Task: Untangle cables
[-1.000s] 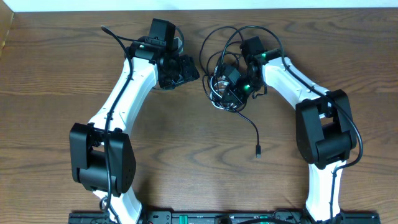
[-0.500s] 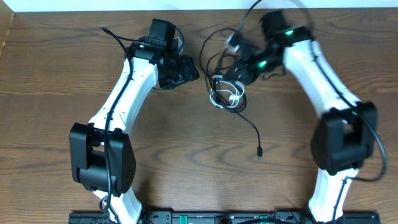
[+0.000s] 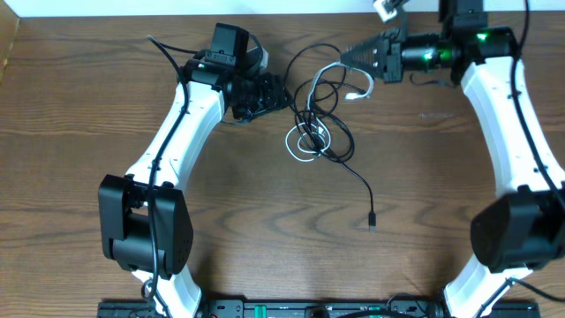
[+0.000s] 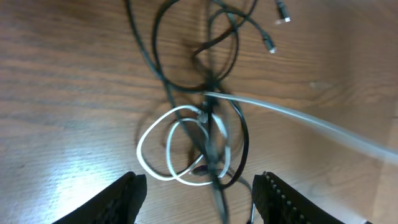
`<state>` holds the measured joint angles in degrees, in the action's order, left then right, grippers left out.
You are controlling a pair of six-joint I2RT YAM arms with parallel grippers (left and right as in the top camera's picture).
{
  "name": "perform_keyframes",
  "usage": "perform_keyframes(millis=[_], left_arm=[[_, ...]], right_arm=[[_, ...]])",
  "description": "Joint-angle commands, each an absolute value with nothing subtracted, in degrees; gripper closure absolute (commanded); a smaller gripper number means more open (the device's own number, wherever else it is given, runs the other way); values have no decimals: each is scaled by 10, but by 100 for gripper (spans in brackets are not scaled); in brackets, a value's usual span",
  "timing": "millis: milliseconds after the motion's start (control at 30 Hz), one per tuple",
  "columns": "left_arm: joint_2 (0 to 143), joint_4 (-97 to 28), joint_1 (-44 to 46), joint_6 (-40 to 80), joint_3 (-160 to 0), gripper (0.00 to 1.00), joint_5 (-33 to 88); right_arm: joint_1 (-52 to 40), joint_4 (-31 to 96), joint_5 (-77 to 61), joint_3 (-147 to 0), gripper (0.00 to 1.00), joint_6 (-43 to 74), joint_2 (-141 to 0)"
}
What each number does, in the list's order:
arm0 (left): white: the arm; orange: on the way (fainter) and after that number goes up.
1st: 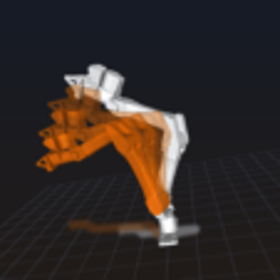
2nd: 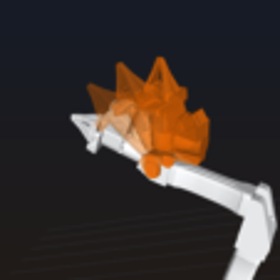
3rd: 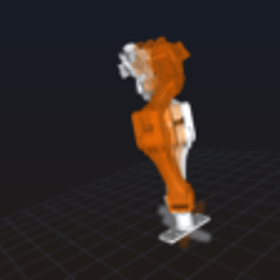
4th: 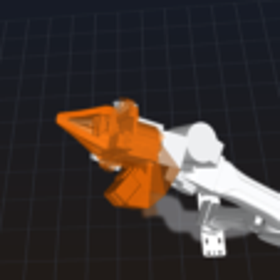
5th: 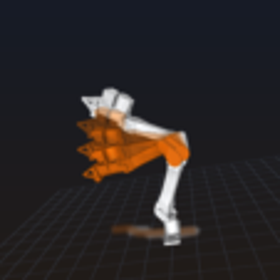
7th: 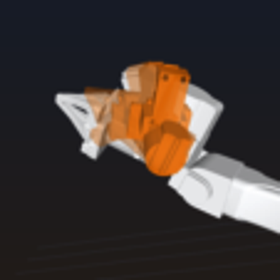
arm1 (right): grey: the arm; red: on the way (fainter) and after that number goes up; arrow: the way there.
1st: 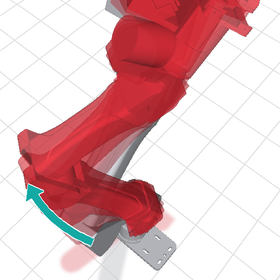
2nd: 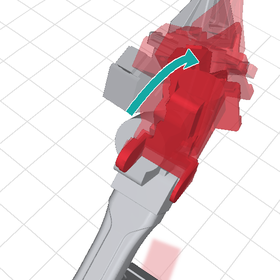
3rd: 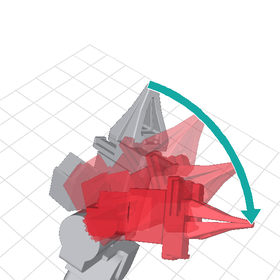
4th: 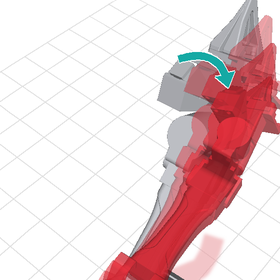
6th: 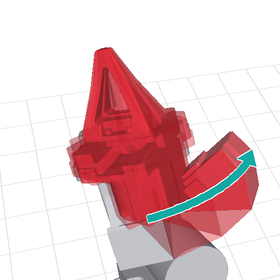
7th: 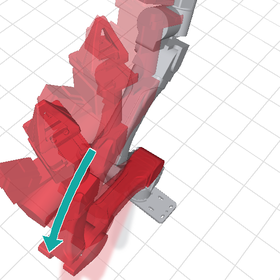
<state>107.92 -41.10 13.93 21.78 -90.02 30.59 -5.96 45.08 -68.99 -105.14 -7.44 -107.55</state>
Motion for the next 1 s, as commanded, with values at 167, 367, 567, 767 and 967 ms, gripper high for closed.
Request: perform_keyframes(millis=[167,367,567,767,967], left_arm=[[1083,-406,140,200,-901,39,335],[1083,-406,140,199,-901,39,334],[1083,-406,140,197,-901,39,328],[1083,-408,140,198,-901,39,303],[1083,-420,139,243,-901,39,248]], right_arm=[[-18,222,-721,-1061,99,204,-941],[25,241,-695,-1061,99,211,-903],[28,414,-592,-1061,87,122,-928],[-9,516,-515,-1060,68,95,-997],[-66,523,-503,-1060,64,100,-1084]])
